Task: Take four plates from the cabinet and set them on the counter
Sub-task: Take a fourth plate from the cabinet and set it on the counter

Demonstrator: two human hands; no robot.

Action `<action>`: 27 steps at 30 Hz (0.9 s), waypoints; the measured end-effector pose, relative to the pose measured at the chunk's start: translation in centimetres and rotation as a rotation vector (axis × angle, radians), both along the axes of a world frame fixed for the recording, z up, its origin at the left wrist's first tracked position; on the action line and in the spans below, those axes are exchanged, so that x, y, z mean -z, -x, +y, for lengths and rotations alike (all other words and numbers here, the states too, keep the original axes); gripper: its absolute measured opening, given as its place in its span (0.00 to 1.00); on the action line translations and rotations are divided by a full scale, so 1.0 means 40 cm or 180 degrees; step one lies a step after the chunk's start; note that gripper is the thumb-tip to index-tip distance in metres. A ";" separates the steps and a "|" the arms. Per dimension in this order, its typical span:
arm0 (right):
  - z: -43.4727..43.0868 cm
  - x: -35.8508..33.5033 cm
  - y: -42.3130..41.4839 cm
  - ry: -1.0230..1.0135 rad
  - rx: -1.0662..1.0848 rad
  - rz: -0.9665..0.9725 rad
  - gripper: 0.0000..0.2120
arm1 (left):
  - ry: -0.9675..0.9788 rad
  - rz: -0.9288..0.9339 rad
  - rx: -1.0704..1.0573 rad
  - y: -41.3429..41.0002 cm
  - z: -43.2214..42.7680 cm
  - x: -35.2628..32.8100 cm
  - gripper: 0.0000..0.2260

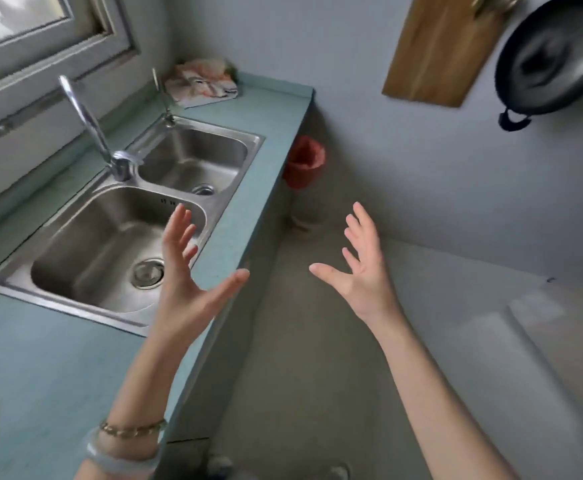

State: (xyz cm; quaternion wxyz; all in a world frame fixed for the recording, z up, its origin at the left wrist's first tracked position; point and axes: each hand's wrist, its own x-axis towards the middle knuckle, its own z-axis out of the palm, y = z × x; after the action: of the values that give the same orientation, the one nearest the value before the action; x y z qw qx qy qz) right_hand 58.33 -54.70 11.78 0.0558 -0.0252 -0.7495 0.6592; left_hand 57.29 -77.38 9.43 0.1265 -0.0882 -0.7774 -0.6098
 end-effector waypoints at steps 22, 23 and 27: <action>1.081 -0.006 -0.559 -0.0001 0.2945 0.0328 0.45 | 0.0095 0.0297 0.2841 -0.148 1.246 -0.068 0.46; 1.112 -0.005 -0.582 -0.0020 0.3085 0.0320 0.45 | 0.0092 0.0283 0.2989 -0.155 1.298 -0.067 0.46; 1.249 0.007 -0.666 -0.0100 0.3630 0.0260 0.45 | 0.0061 0.0239 0.3566 -0.178 1.525 -0.049 0.46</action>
State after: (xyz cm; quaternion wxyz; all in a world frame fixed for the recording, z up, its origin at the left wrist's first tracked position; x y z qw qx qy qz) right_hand 84.96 -4.73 11.49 0.4320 -0.3994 -0.6242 0.5140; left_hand 64.42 -16.39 11.40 -0.1900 -0.5104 -0.6122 -0.5732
